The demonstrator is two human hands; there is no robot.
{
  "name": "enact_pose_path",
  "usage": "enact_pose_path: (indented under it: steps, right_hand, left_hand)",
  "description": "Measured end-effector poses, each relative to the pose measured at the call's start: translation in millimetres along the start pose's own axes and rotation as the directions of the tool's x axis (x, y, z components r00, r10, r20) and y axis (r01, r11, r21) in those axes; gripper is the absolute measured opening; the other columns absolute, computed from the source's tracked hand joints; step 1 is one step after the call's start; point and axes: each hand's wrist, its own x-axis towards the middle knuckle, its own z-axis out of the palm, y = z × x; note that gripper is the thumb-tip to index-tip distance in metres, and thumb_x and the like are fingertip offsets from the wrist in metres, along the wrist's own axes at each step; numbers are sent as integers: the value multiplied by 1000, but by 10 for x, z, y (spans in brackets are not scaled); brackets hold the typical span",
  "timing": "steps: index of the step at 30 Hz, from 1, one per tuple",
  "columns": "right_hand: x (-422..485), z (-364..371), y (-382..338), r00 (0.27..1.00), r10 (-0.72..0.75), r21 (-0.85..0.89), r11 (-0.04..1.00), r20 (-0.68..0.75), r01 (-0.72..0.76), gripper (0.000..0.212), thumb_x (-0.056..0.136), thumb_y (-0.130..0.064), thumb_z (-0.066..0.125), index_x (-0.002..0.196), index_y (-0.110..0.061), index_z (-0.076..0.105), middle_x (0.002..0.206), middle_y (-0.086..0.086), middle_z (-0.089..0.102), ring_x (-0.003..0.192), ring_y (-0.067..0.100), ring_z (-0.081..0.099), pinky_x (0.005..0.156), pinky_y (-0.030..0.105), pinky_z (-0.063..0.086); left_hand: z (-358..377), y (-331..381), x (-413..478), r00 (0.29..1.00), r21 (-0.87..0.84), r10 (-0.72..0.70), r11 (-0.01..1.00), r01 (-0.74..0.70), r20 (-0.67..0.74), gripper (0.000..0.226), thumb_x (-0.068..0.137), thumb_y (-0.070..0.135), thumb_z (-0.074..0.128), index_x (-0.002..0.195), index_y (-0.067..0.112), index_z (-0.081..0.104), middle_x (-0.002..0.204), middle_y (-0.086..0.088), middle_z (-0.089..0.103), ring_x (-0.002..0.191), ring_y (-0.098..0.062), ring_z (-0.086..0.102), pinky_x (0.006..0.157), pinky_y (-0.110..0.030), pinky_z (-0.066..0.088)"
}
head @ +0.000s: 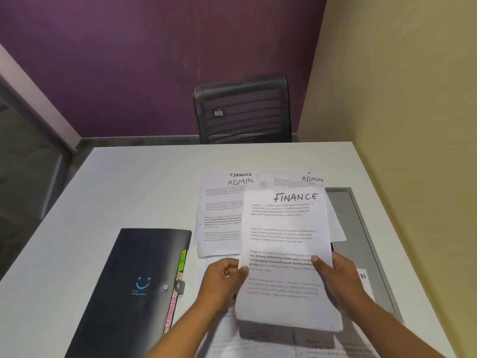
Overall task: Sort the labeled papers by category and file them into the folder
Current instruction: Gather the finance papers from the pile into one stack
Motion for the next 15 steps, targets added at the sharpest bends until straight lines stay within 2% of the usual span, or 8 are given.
enact_pose_path:
  steps: [2, 4, 7, 9, 12, 15]
  right_hand:
    - [252, 85, -62, 999, -8, -2, 1000, -41, 8, 12, 95, -11, 63, 102, -7, 71, 100, 11, 77, 89, 29, 74, 81, 40, 60]
    - [509, 150, -114, 998, -25, -34, 999, -58, 23, 10, 95, -13, 63, 99, -7, 70, 96, 8, 76, 84, 22, 73, 71, 30, 60]
    - [875, 210, -124, 997, 13, -26, 1000, -77, -15, 14, 94, -17, 65, 104, -10, 71, 101, 6, 77, 92, 26, 73, 89, 46, 58]
    - [1094, 217, -105, 994, 31, -44, 998, -105, -36, 16, 94, -18, 65, 107, -9, 70, 104, 6, 76, 95, 27, 72, 93, 48, 56]
    - [1397, 218, -19, 990, 66, -101, 992, -122, -79, 20, 93, -23, 67, 108, -11, 71, 104, 6, 76, 95, 28, 72, 93, 51, 56]
    - [1593, 200, 58, 984, 114, -157, 978, -135, -135, 15, 91, -23, 69, 98, -10, 72, 100, 11, 76, 92, 34, 72, 89, 55, 57]
  left_hand:
    - [-89, 39, 245, 998, 19, -31, 999, 32, -57, 10, 91, 10, 68, 83, 5, 71, 68, -4, 69, 57, -16, 61, 45, -20, 45]
    - [-190, 82, 530, 990, 10, -56, 998, 58, -131, 8, 92, 10, 67, 90, 4, 72, 82, -12, 71, 63, -18, 65, 47, -22, 51]
    - [-353, 113, 1011, 973, 68, -29, 997, 46, -231, 11, 91, 15, 69, 92, 4, 70, 91, -14, 71, 78, -26, 68, 65, -33, 60]
    - [-445, 115, 1345, 945, 257, 29, 965, 59, -326, 18, 89, 26, 71, 95, 10, 68, 98, -5, 71, 92, -27, 68, 77, -36, 56]
    - [-563, 159, 1701, 905, 416, 87, 903, 104, -416, 38, 88, 33, 70, 116, 8, 64, 115, -5, 66, 103, -27, 64, 78, -28, 43]
    - [-679, 134, 2011, 892, 495, 37, 842, 215, -451, 51, 84, 42, 71, 114, 2, 61, 116, -15, 65, 98, -34, 64, 75, -33, 50]
